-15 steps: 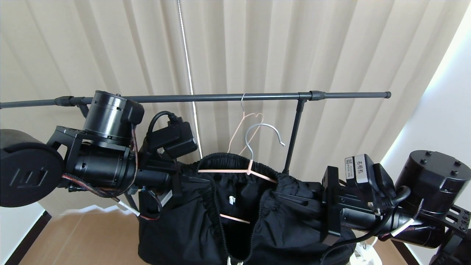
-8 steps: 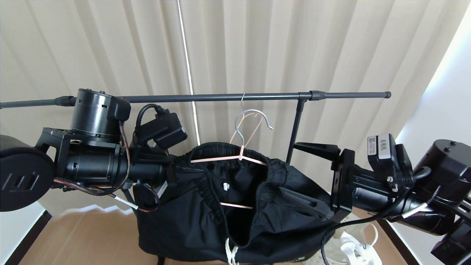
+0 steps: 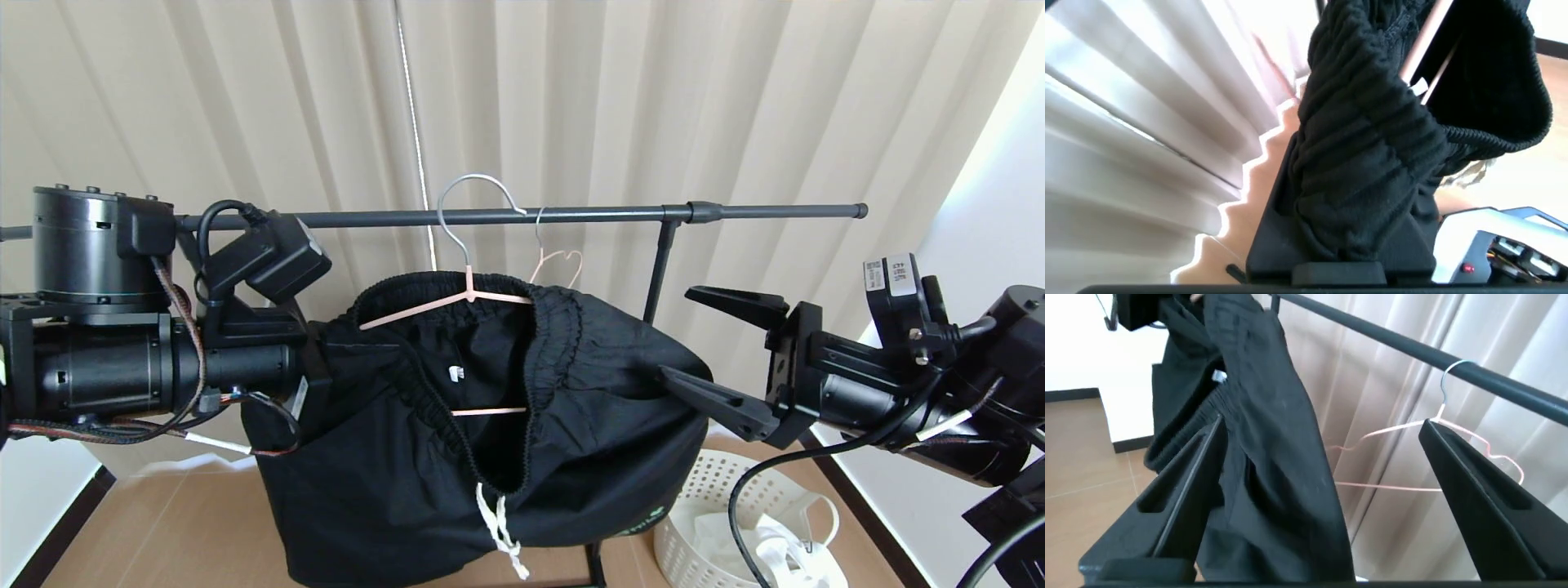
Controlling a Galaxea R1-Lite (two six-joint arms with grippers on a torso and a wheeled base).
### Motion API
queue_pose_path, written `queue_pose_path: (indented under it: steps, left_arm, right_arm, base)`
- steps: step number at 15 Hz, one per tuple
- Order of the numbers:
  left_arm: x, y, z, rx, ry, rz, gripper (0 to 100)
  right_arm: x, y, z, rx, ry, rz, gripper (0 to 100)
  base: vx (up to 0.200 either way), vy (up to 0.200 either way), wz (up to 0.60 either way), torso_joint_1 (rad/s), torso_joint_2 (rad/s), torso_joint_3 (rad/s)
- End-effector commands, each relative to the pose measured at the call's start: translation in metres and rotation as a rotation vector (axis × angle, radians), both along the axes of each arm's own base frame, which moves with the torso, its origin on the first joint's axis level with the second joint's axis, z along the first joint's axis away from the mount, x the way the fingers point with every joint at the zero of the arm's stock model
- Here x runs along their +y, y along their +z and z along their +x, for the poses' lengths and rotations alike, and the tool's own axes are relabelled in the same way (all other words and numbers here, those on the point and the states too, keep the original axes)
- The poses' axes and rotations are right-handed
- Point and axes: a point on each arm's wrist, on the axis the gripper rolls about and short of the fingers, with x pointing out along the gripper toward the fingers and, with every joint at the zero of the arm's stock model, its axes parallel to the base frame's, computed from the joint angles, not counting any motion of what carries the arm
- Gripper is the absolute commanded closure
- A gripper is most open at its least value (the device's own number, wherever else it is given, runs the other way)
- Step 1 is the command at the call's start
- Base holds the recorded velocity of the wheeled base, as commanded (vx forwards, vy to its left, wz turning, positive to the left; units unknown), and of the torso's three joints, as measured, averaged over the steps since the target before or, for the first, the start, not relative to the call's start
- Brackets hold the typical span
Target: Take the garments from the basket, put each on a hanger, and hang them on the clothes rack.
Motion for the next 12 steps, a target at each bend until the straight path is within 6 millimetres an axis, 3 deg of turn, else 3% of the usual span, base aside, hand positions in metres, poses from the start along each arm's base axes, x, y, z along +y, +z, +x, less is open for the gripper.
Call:
queue_pose_path:
  steps: [1, 9, 12]
  left_arm:
    - [0.005, 0.006, -0.01, -0.025, 0.009, -0.01, 100]
    - [0.015, 0.016, -0.016, -0.055, 0.052, -0.035, 100]
    - [0.017, 0.017, -0.018, -0.058, 0.058, -0.035, 100]
  right_arm:
    - [0.0, -0.013, 0.009, 0.042, -0.009, -0.016, 0]
    - [-0.002, -0.056, 0.02, 0.068, -0.023, -0.148, 0]
    - [-0.001, -0.061, 0.021, 0.06, -0.017, -0.169, 0]
  base:
    - [0.0, 0.0, 0.0, 0.0, 0.0, 0.0]
    - [0.0, 0.0, 0.0, 0.0, 0.0, 0.0]
    - [0.0, 0.0, 0.0, 0.0, 0.0, 0.0]
